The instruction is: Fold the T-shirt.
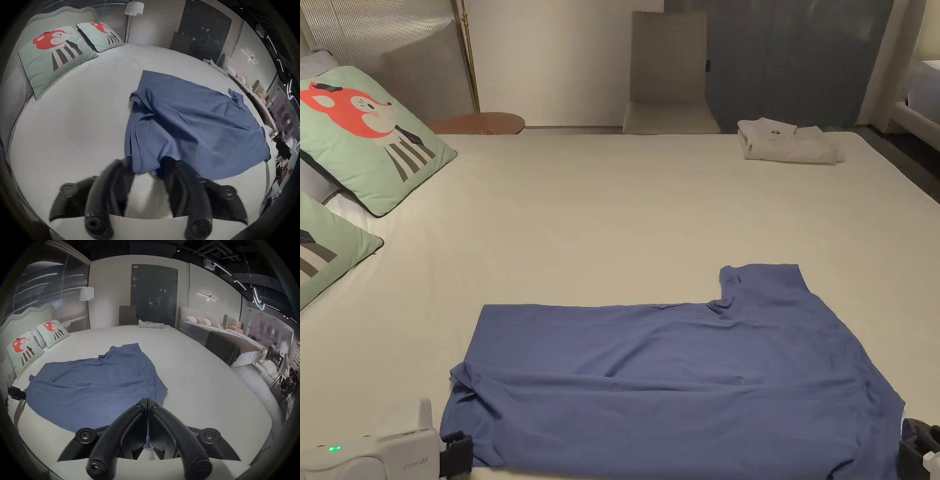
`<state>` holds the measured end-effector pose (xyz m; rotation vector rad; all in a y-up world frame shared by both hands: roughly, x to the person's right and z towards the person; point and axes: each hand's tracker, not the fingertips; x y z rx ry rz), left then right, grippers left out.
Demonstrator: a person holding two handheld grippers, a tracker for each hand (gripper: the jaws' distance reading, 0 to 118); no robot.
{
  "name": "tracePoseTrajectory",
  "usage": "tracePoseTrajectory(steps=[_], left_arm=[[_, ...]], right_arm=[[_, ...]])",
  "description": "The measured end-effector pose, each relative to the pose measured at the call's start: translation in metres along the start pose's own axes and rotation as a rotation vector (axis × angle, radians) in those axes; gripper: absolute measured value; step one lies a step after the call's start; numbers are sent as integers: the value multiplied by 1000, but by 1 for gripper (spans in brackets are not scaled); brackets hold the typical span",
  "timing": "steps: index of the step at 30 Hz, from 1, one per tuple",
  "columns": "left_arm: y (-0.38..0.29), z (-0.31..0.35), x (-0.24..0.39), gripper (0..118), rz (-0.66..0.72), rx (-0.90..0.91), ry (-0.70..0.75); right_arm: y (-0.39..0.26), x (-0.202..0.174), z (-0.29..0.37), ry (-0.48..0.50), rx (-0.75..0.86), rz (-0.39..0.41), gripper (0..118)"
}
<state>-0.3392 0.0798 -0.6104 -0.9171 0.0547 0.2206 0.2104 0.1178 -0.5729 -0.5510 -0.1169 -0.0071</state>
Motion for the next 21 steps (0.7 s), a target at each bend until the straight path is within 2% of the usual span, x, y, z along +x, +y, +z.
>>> tracePoseTrajectory(steps=[2, 3, 5, 6, 9, 11, 13, 15, 16, 21], left_arm=[[-1, 3, 5, 9, -6, 11, -18], [0, 5, 7, 9, -9, 19, -12], [-1, 8, 7, 8, -17, 33, -6], [-1, 10, 7, 8, -18, 38, -6], [-2, 16, 4, 8, -13, 45, -8], [-3, 18, 3, 8, -10, 50, -6], [-4, 20, 2, 8, -4, 53, -4], [-5, 23, 2, 8, 5, 54, -3], [-4, 26, 1, 8, 13, 58, -2], [-1, 50, -5, 7, 39, 84, -13]], right_arm=[[-4, 1, -2, -6, -14, 9, 3], [-5, 3, -4, -13, -25, 13, 27], [-10, 7, -8, -40, -80, 28, 93], [-13, 9, -12, -41, -109, 31, 111], [-23, 17, -16, -18, -173, 2, 99], [-29, 20, -21, 4, -231, -16, 97], [-34, 20, -26, 57, -251, -47, 65], [-35, 19, -27, 100, -243, -87, 20], [-32, 19, -24, 100, -229, -80, 7], [-11, 19, -2, 118, -184, -3, 6]])
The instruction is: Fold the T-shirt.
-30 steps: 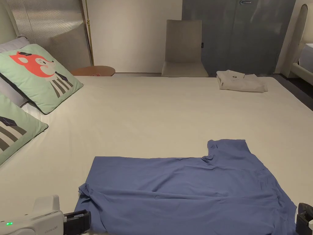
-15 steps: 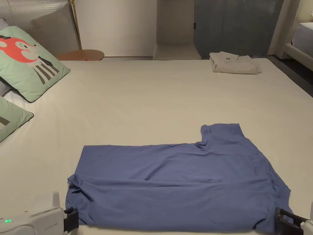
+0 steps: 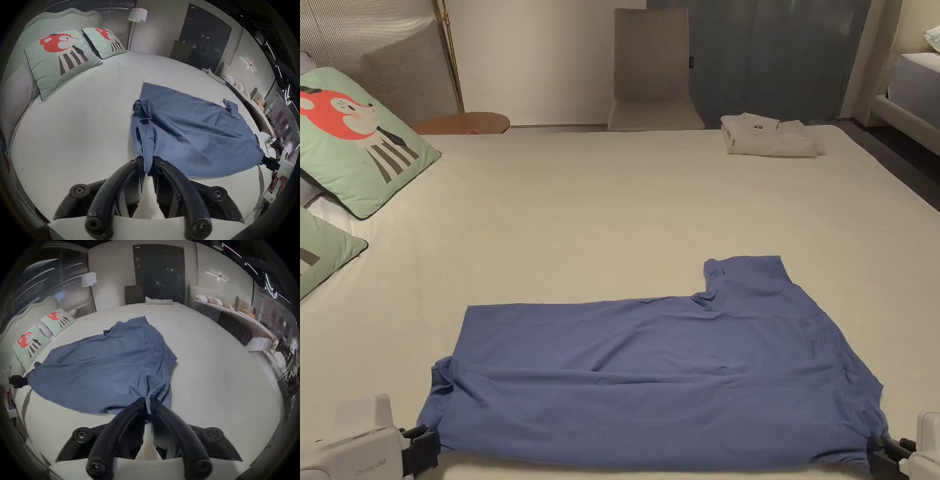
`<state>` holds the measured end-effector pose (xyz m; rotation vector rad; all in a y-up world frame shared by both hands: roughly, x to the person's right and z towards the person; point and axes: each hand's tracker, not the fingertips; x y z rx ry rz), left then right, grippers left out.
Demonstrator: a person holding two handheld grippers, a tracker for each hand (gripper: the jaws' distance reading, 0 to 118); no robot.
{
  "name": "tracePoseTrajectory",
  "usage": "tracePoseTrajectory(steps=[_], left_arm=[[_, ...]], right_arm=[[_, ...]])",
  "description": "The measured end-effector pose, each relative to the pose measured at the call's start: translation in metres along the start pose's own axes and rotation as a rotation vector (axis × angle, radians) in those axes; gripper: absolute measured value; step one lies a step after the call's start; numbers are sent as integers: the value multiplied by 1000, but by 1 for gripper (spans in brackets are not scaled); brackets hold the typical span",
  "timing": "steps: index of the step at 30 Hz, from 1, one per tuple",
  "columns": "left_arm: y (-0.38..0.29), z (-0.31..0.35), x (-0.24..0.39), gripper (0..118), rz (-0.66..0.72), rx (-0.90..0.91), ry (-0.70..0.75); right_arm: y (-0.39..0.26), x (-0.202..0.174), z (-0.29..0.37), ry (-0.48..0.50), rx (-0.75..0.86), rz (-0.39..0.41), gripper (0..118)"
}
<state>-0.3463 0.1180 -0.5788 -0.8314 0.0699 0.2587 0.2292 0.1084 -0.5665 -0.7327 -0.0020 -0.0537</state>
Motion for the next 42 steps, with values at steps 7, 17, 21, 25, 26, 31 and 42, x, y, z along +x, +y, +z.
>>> tracePoseTrajectory(steps=[7, 17, 21, 25, 26, 31, 42], left_arm=[[-16, 42, -10, 6, 59, 16, 3], [-101, 72, -32, 6, 122, -83, 39], [-113, 66, -38, 6, 148, -100, 50], [-114, 68, -34, 14, 131, -69, 81], [-114, 70, -34, 20, 114, -48, 133], [-102, 96, -34, 111, 162, 111, 109], [-47, 140, 40, 38, -20, 469, -8]], right_arm=[[9, 11, 65, 9, 71, 8, 6], [-51, 7, 82, -29, -89, 39, 6], [-64, 6, 66, -59, -133, 42, 6], [-70, 6, 56, -87, -124, 63, 10], [-71, 6, 54, -111, -126, 64, 22], [-59, 8, 70, -194, 39, -15, 91], [2, -44, 114, -122, 442, -99, 44]])
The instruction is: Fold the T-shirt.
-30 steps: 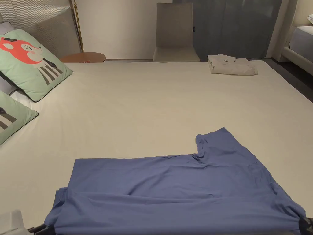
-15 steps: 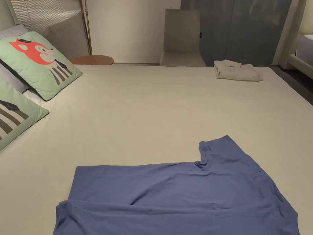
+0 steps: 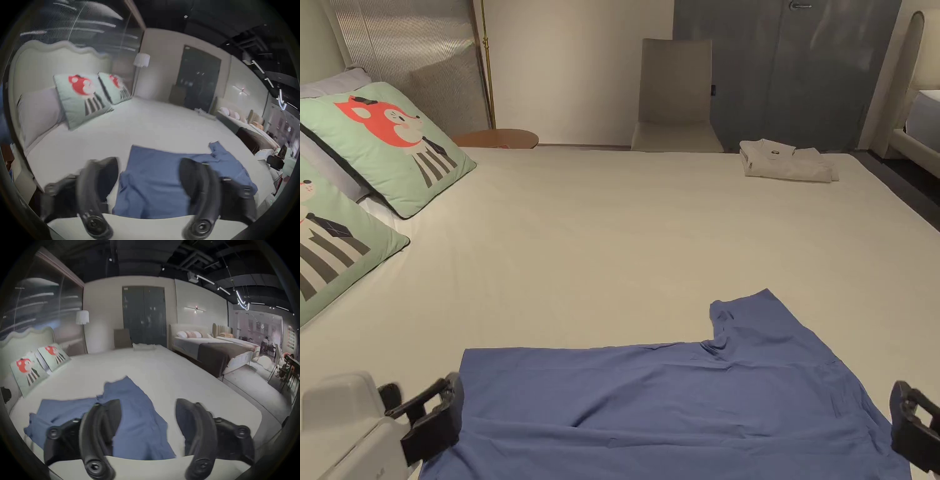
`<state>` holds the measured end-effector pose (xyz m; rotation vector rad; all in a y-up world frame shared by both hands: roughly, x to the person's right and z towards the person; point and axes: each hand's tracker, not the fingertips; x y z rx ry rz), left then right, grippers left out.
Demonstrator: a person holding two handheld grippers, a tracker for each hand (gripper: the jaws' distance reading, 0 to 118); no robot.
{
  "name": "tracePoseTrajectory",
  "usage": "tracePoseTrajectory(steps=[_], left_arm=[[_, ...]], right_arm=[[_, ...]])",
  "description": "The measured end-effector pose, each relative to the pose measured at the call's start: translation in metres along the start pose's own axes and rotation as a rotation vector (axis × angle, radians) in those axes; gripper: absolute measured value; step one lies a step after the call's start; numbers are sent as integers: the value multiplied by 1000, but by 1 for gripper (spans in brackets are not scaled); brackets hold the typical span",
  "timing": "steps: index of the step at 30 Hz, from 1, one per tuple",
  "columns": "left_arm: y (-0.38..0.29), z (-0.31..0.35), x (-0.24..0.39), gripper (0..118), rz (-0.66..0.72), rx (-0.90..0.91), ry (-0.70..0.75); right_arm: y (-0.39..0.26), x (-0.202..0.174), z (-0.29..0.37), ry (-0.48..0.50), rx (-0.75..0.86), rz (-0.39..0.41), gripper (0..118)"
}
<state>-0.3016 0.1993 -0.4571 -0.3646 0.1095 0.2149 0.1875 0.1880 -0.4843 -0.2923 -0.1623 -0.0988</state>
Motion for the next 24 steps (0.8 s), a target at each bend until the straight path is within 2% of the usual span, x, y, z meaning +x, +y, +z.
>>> tracePoseTrajectory(steps=[2, 3, 9, 12, 20, 21, 22, 24], left_arm=[[3, -3, 10, 7, -28, -3, -1], [3, -5, 13, 0, -41, 0, -8], [3, -24, 17, 0, -68, -57, -50], [12, -45, 10, 0, -51, -106, -69], [50, -164, -25, 1, 14, -290, 9], [52, -180, -28, 16, 21, -328, 20], [53, -198, -33, 43, 30, -376, 30], [49, -227, -40, 106, 34, -420, 47]], right_arm=[[4, -10, -1, 21, 14, 15, 14], [5, -15, -1, 23, 23, 22, 1], [3, -33, -8, 61, 17, 72, 1], [2, -35, -16, 71, -3, 72, 1], [-4, -41, -47, 71, -61, 78, 1], [-5, -42, -52, 69, -71, 79, 1], [-5, -42, -57, 66, -80, 79, 1], [-7, -43, -68, 64, -100, 74, 1]])
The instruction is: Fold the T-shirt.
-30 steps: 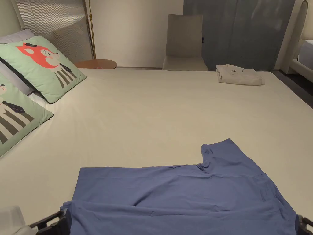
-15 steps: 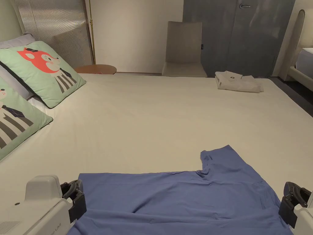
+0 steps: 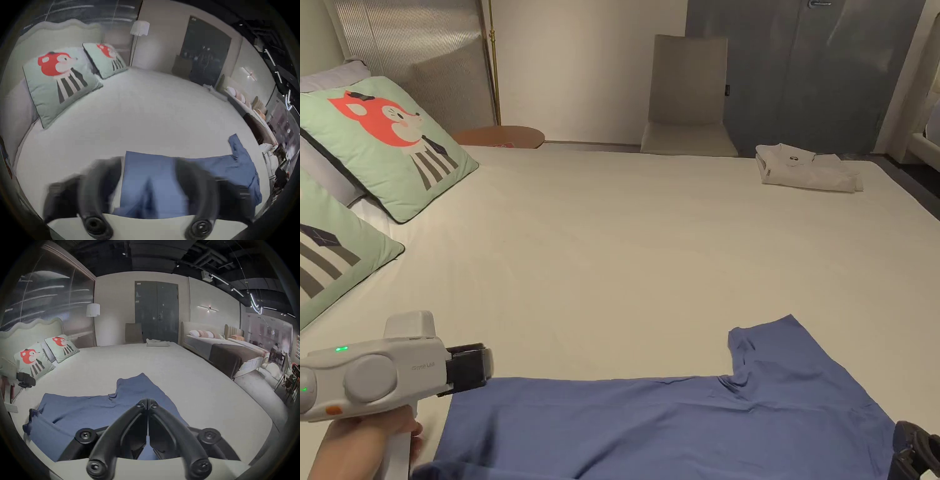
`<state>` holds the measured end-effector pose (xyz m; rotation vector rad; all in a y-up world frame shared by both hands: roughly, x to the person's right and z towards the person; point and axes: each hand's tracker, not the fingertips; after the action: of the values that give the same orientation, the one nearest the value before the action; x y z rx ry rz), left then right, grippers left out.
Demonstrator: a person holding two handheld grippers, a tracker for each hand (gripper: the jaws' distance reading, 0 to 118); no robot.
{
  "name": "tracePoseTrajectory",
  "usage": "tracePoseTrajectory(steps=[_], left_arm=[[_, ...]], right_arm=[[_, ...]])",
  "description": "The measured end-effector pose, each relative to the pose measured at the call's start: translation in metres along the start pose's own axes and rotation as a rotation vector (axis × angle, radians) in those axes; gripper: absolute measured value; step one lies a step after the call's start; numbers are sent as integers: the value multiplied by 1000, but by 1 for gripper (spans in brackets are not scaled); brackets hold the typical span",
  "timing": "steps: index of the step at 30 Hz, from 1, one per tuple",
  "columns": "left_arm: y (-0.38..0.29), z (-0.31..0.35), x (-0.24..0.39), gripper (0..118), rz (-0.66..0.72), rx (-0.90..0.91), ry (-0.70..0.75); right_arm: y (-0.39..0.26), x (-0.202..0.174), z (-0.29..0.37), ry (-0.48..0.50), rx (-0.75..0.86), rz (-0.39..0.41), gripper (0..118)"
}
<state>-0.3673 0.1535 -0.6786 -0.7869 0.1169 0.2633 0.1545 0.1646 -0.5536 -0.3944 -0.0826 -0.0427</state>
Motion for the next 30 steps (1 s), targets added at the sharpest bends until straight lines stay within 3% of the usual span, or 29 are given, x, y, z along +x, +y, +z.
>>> tracePoseTrajectory(steps=[1, 8, 12, 16, 17, 19, 20, 21, 22, 24, 25, 26, 30], left_arm=[[3, -13, -1, 111, -18, -28, -2], [6, -75, -8, 103, -4, -110, 68], [-2, -99, -11, 70, 20, -194, 63], [-11, -96, -2, 64, -14, -172, 100], [-11, -93, -1, 56, -26, -164, 107], [-9, -86, 2, 12, -48, -149, 92], [-9, -83, 3, 4, -33, -149, 53], [-8, -80, 4, 4, -30, -147, 63], [-8, -76, 7, 4, -47, -130, 70], [-7, -65, 9, 3, -65, -92, 69], [-6, -60, 9, 3, -49, -80, 41], [-4, -55, 10, 4, -27, -79, 5], [-4, -39, 17, 3, -55, -52, 9]], right_arm=[[-1, 0, -5, -1, -7, -2, 1], [-12, -1, -34, -24, -75, 15, 1], [-15, 0, -45, -29, -102, 24, 1], [-18, 0, -55, -23, -120, 21, 1], [-19, -1, -58, -23, -124, 30, 1], [-19, -3, -62, -17, -134, 38, 1], [-18, -2, -66, -15, -139, 37, 1], [-17, -2, -70, -16, -145, 36, 1], [-14, -1, -76, -16, -158, 36, 8], [-6, 3, -94, -8, -225, 37, 75], [-2, 6, -107, -5, -265, 38, 102], [2, 11, -119, -7, -256, 37, 116], [19, 26, -173, -21, -400, 52, 116]])
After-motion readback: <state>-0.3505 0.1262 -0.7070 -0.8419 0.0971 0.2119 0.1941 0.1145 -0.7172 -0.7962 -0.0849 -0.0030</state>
